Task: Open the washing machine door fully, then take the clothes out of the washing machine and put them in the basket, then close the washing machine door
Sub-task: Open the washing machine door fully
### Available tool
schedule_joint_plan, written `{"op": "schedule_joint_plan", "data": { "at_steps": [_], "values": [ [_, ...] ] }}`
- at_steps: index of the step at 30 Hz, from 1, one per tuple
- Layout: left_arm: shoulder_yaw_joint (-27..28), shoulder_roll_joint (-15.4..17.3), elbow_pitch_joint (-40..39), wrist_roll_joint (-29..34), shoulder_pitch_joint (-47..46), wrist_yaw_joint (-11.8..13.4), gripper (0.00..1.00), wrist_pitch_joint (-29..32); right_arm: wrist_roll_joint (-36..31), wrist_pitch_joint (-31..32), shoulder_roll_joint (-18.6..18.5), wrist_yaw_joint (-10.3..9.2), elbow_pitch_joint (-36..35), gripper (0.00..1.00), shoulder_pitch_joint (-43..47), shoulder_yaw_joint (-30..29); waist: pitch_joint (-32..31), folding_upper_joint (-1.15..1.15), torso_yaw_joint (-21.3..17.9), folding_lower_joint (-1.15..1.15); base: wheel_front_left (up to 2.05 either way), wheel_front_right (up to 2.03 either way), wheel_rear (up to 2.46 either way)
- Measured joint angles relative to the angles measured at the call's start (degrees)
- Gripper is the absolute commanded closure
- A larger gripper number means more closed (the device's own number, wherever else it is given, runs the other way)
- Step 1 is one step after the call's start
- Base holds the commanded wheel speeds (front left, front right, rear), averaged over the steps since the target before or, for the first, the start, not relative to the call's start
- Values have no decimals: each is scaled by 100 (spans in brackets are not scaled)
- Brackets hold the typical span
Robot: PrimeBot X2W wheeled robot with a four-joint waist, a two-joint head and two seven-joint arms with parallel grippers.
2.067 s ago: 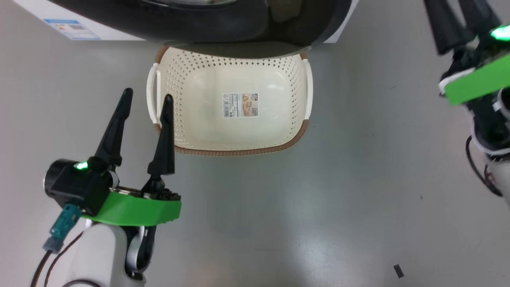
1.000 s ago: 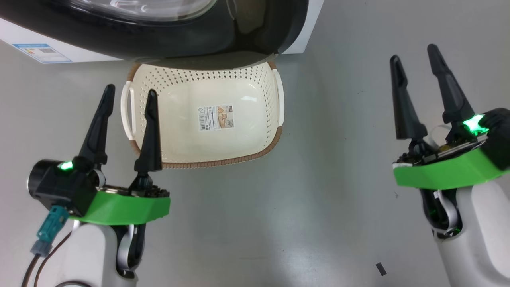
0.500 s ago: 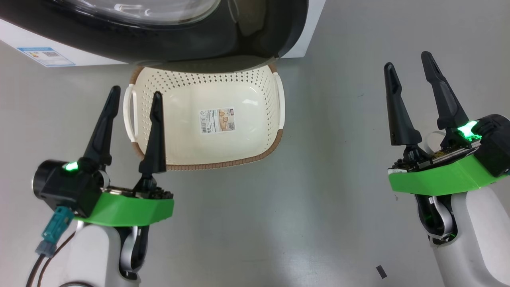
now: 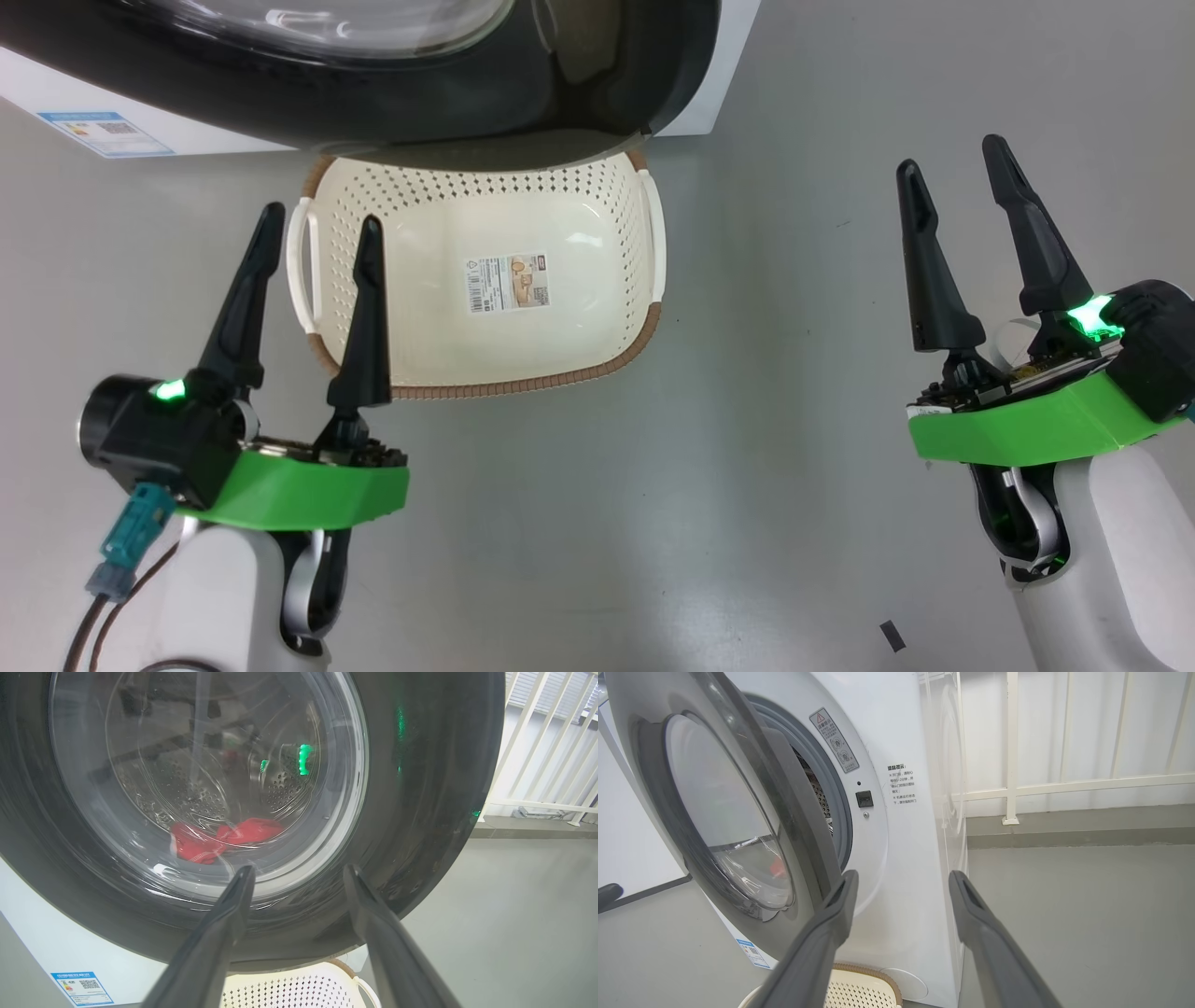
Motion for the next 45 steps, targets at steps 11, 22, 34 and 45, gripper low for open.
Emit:
{"op": "schedule_joint_plan", "data": {
  "at_steps": [11, 22, 34, 45],
  "values": [
    [-41, 0, 32, -1, -1, 0, 0, 0, 511, 1, -219, 0, 207, 100, -438, 337, 17, 0, 82, 0, 0, 0, 0],
    [-108, 0, 44, -26, -2, 7, 0, -13, 2615, 0, -545, -1, 1004, 100, -1899, 964, 11, 0, 253, 0, 0, 0, 0],
    [-207, -1, 32, -123, -3, 86, 0, -13, 6826, 1716, -704, -1, 1695, 100, -3261, 1087, 146, 0, 477, 0, 0, 0, 0],
    [-300, -2, 42, -130, -12, 158, 0, -13, 8789, 4255, -549, -1, 2546, 100, -3961, 746, 270, 0, 638, 0, 0, 0, 0]
  ]
}}
